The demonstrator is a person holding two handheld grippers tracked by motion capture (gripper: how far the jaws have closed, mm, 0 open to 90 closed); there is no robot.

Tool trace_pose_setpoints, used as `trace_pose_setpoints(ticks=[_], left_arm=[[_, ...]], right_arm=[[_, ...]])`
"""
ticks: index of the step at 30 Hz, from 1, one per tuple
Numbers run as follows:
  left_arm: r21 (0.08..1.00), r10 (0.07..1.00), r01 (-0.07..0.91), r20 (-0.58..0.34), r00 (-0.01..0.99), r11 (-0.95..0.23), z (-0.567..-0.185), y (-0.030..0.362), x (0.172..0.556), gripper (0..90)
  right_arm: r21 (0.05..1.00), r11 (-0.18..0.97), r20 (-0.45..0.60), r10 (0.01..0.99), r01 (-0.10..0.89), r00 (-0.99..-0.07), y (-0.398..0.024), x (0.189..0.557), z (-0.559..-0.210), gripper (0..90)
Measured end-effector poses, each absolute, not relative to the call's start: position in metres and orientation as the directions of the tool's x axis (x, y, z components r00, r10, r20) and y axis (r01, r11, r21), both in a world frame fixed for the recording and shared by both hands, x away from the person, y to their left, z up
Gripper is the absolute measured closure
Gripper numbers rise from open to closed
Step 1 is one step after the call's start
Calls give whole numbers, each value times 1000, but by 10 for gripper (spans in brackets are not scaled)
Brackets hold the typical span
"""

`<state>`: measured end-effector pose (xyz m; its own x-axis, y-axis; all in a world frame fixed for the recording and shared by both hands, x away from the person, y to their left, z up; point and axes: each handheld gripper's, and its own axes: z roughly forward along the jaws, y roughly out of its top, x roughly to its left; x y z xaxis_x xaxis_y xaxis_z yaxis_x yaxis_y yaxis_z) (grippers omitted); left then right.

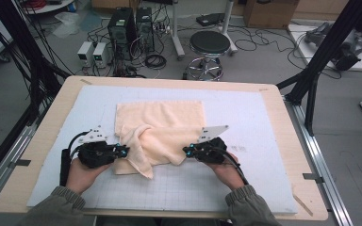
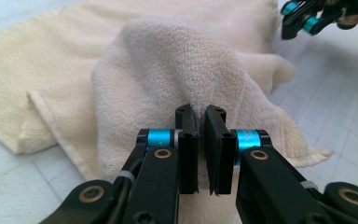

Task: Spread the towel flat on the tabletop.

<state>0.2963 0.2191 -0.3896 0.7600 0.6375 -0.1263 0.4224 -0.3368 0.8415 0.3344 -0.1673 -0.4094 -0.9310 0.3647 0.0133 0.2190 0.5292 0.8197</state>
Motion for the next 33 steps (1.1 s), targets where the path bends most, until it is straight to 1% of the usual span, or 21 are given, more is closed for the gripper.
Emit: trace_pose_setpoints(ticks=[1, 2, 3, 4, 6, 10, 12, 13, 15, 16, 17, 19, 24, 27, 31, 33], left_arm=[[842, 639, 418, -118, 760, -342, -388, 221, 296, 839], [842, 645, 418, -113, 755, -341, -386, 222, 297, 839], [842, 649, 420, -114, 752, -338, -386, 224, 298, 839], [841, 653, 423, -114, 748, -337, -385, 226, 298, 838], [840, 656, 425, -113, 746, -338, -385, 229, 299, 838], [836, 658, 432, -118, 743, -337, -387, 231, 301, 838], [839, 659, 433, -124, 742, -330, -387, 231, 301, 838], [837, 655, 432, -123, 746, -335, -387, 232, 302, 838], [840, 653, 432, -128, 747, -329, -387, 234, 301, 839], [842, 652, 430, -128, 747, -327, -386, 235, 301, 839], [842, 653, 429, -127, 747, -326, -385, 237, 300, 838], [847, 654, 422, -121, 747, -324, -381, 243, 297, 839], [868, 663, 398, -113, 740, -296, -365, 258, 289, 840], [879, 663, 381, -105, 742, -287, -355, 263, 281, 841], [880, 618, 373, -122, 777, -295, -348, 261, 273, 840], [864, 600, 375, -110, 792, -336, -350, 253, 273, 839]], right_arm=[[831, 516, 8, 364, 209, -931, -171, 331, -406, 891], [840, 500, 17, 359, 208, -933, -173, 327, -403, 782], [849, 483, 30, 358, 213, -933, -172, 324, -402, 712], [853, 477, 48, 333, 212, -942, -169, 323, -402, 698], [842, 506, 21, 315, 186, -949, -158, 319, -405, 633], [829, 523, 25, 318, 198, -948, -134, 323, -420, 546], [816, 540, 29, 319, 207, -947, -121, 328, -429, 540], [808, 552, 22, 323, 207, -946, -116, 330, -434, 561], [789, 582, 5, 314, 196, -949, -110, 333, -440, 758], [786, 583, 13, 319, 207, -948, -111, 334, -440, 804], [792, 568, 41, 318, 225, -947, -116, 337, -438, 817], [809, 538, 66, 316, 236, -946, -125, 337, -430, 824], [830, 526, 18, 306, 184, -952, -158, 321, -394, 825], [857, 485, 11, 319, 174, -948, -188, 311, -373, 825], [879, 451, 2, 320, 154, -947, -223, 290, -349, 824], [880, 451, -11, 327, 146, -945, -231, 284, -342, 822]])
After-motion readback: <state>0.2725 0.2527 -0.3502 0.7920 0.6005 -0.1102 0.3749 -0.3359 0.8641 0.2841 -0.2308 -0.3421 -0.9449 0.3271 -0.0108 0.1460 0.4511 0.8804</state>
